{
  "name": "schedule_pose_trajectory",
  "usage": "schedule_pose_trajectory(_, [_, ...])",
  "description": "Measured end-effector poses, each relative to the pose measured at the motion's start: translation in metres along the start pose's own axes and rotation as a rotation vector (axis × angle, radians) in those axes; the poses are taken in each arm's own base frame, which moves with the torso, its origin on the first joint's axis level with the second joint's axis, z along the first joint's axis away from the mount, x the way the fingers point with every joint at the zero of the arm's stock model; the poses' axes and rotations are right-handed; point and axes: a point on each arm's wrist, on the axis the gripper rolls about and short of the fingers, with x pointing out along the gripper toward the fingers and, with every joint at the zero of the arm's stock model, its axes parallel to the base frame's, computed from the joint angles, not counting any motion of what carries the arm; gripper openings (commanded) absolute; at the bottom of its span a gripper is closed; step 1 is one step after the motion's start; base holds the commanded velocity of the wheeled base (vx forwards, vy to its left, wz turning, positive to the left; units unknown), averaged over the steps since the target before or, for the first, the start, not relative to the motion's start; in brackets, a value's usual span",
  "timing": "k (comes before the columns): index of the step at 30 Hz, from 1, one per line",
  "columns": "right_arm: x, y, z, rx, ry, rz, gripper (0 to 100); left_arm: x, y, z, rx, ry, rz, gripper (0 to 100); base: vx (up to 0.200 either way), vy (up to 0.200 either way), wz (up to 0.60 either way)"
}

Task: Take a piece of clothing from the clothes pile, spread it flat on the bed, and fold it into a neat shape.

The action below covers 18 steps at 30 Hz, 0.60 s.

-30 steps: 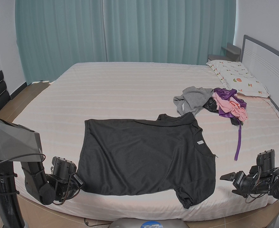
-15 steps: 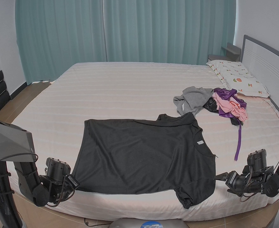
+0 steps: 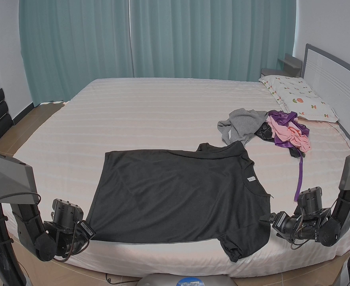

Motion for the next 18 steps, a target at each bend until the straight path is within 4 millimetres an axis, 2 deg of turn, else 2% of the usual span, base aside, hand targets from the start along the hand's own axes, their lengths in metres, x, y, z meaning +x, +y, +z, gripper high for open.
schedule_pose_trajectory(1, [0.003, -0.001, 0.000, 0.001, -0.004, -0.002, 100, 0.000, 0.000, 0.000, 0.000, 0.000, 0.001, 0, 0.000, 0.000, 0.00])
schedule_pose_trajectory(2, [0.006, -0.001, 0.000, 0.001, -0.008, -0.002, 0, 0.000, 0.000, 0.000, -0.001, 0.000, 0.000, 0, 0.000, 0.000, 0.00])
schedule_pose_trajectory(10, [0.022, -0.004, 0.006, 0.015, -0.035, -0.003, 0, 0.000, -0.001, 0.001, -0.003, -0.004, -0.005, 0, 0.000, 0.000, 0.00])
schedule_pose_trajectory(18, [0.029, 0.001, 0.020, 0.028, -0.092, 0.013, 0, 0.000, -0.002, 0.003, -0.010, -0.013, -0.011, 0, 0.000, 0.000, 0.00])
